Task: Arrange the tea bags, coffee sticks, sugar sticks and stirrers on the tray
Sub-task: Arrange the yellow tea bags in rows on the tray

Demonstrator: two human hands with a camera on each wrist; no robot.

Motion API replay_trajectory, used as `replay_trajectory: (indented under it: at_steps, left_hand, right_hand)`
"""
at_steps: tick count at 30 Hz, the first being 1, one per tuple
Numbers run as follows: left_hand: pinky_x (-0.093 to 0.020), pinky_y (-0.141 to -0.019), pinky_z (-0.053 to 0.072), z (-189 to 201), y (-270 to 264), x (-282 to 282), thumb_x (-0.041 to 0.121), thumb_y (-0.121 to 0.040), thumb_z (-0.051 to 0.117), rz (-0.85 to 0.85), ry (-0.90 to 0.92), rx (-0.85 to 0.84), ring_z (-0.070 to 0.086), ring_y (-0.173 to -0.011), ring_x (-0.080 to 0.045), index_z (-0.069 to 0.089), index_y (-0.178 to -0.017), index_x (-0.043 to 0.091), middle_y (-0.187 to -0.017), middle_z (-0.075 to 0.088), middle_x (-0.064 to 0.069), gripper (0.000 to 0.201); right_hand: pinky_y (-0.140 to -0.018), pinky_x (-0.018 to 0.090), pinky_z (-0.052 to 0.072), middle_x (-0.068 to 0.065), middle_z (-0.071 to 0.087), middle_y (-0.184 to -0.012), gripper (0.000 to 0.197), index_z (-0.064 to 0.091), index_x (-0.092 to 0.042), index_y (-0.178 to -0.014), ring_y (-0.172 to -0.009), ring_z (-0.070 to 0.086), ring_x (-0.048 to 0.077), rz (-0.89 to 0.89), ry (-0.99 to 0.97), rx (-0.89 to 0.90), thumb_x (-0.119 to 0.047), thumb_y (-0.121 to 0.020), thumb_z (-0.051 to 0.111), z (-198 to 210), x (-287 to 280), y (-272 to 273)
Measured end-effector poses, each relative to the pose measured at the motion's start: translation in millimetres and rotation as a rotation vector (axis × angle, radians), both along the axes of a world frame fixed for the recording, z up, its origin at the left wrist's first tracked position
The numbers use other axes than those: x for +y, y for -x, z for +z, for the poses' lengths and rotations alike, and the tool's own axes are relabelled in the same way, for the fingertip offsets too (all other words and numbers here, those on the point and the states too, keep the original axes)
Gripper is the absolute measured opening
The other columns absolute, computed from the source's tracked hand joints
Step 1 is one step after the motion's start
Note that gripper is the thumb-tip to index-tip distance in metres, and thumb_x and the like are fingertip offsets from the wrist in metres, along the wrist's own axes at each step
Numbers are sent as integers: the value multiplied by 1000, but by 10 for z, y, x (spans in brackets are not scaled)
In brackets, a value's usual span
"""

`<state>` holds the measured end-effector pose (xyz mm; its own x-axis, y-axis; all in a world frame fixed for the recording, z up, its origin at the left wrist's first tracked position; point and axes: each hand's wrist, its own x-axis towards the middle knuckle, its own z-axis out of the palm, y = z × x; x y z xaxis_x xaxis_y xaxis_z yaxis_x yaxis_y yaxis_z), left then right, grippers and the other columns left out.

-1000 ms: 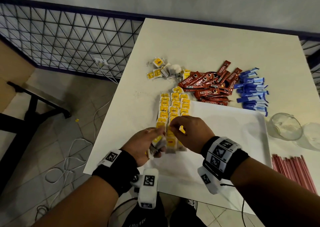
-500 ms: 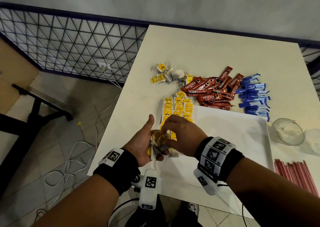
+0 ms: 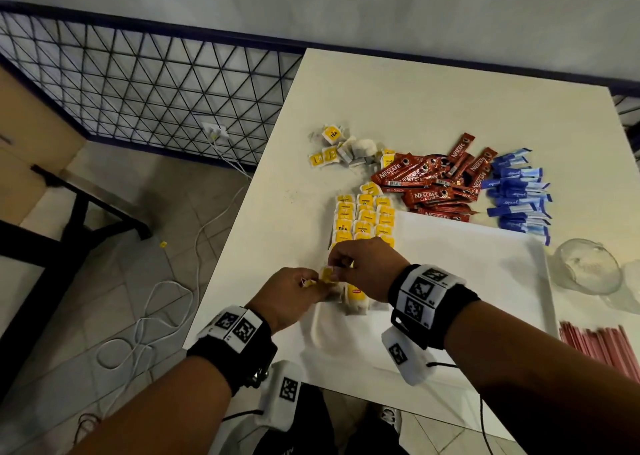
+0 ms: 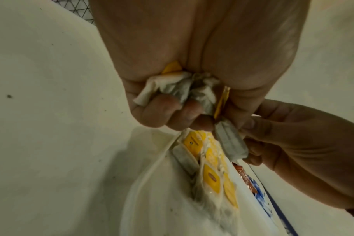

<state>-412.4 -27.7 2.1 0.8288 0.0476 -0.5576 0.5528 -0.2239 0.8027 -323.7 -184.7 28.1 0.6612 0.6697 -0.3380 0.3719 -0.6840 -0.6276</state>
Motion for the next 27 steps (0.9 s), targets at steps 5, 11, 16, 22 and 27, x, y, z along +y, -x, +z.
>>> replay_trajectory:
  at_steps: [5, 11, 16, 22, 27]
  left_hand:
    - [-19, -56, 34, -113, 1, -75, 43, -83, 69, -186, -437, -45, 52, -70, -12, 72, -86, 20, -68, 58, 6, 24]
    - [-26, -67, 38, -149, 1, -175, 38, -91, 58, -205, -588, -41, 61, -92, -28, 68, -86, 12, -92, 70, -9, 28]
    - [-29, -69, 42, -185, 3, -237, 41, -88, 58, -149, -717, -9, 61, -94, -31, 56, -75, 16, -93, 69, -7, 28]
    - [-29, -64, 40, -206, 26, -284, 39, -85, 58, -72, -737, 5, 61, -87, -32, 45, -67, 20, -86, 67, -6, 30]
    - [-32, -80, 49, -167, 134, -243, 40, -91, 56, -244, -758, -222, 62, -96, -24, 64, -112, 29, -102, 66, -1, 25]
  right_hand:
    - [-78, 31, 48, -7, 60, -89, 12, 66, -22, -94, -82, 57, 14, -87, 0, -110, -31, -85, 67, -135, -264, 0]
    - [-68, 22, 45, -2, 61, -92, 19, 73, -20, -92, -67, 54, 11, -134, -32, -228, -19, -74, 76, -353, -833, 251]
    - [-69, 24, 52, 0, 65, -90, 25, 74, -20, -88, -71, 65, 19, -81, -78, -242, -33, -68, 80, -508, -871, 357]
    - [-64, 31, 56, 3, 65, -86, 23, 73, -18, -87, -71, 66, 25, -60, -66, -268, -26, -67, 82, -562, -872, 375]
    - [-66, 33, 56, 4, 64, -89, 26, 73, -18, -91, -74, 64, 28, -59, -65, -271, -19, -67, 80, -552, -873, 384]
